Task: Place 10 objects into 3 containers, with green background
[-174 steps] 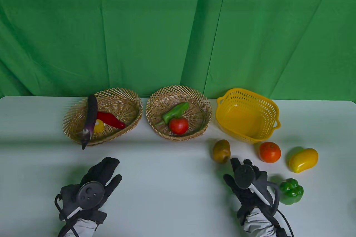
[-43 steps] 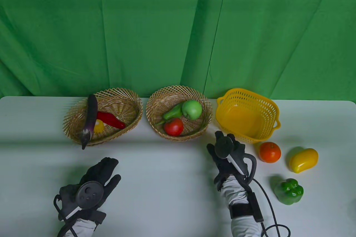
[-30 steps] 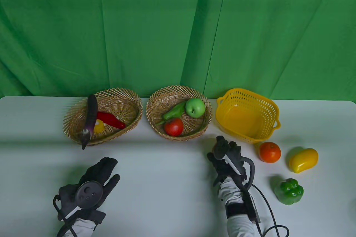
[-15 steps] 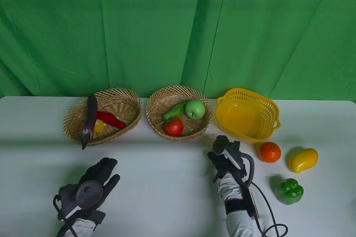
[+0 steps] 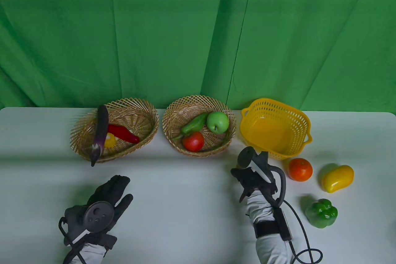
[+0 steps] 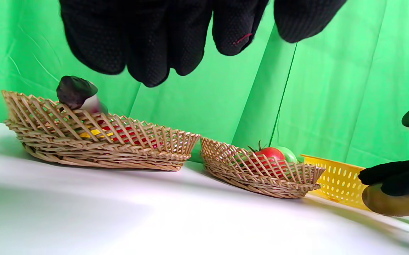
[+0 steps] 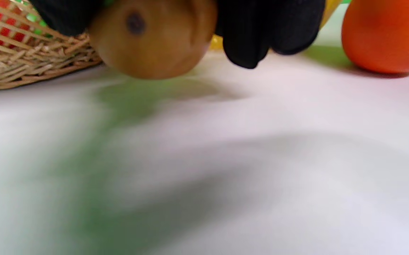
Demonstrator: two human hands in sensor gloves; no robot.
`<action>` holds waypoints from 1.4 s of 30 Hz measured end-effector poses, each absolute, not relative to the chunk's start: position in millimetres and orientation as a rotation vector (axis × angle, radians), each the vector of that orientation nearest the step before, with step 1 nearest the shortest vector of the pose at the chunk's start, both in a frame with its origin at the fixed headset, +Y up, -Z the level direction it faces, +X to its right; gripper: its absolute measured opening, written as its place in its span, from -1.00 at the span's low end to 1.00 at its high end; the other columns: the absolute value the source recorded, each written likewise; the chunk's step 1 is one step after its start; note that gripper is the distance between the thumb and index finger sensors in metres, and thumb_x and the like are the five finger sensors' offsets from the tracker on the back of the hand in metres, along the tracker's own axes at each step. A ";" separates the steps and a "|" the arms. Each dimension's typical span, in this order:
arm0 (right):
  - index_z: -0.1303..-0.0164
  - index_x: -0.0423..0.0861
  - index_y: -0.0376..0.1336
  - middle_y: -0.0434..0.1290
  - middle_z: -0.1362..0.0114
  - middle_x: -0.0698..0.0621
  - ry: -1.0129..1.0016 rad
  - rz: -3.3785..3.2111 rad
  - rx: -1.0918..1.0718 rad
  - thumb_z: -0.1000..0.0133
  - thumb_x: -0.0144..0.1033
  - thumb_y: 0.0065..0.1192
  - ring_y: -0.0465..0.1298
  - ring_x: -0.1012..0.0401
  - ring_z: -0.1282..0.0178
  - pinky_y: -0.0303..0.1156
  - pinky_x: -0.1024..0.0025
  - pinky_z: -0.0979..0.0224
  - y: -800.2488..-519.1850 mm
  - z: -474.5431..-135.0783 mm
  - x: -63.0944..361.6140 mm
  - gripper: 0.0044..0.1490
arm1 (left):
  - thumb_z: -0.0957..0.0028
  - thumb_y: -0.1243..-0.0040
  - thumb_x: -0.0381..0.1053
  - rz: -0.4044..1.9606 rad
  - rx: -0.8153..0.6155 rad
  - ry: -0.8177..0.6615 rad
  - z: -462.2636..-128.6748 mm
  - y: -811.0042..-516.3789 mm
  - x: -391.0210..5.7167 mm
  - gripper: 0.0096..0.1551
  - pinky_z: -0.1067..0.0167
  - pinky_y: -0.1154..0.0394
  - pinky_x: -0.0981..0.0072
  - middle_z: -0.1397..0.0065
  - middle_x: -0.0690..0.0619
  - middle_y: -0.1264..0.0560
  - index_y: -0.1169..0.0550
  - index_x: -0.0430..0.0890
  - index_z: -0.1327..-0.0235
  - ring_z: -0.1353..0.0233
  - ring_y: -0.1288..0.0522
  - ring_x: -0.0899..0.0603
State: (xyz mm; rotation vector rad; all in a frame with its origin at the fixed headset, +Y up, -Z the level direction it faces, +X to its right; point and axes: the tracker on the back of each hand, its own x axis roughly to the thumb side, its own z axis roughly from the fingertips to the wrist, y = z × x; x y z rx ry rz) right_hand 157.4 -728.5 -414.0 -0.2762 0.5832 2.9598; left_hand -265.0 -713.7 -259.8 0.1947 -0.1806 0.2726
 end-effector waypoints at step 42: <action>-0.75 0.21 -0.29 0.00 -0.78 -0.33 0.186 3.048 -0.182 -0.20 0.29 -0.02 0.26 -0.23 -0.58 0.22 -0.22 -0.58 -699.1 -469.7 55.1 0.01 | -0.22 0.04 0.30 0.263 0.177 -0.169 -260.6 -714.5 -266.4 -0.28 -0.26 -0.48 -0.19 -0.62 -0.16 -0.44 -0.33 0.09 -0.65 -0.49 -0.51 -0.29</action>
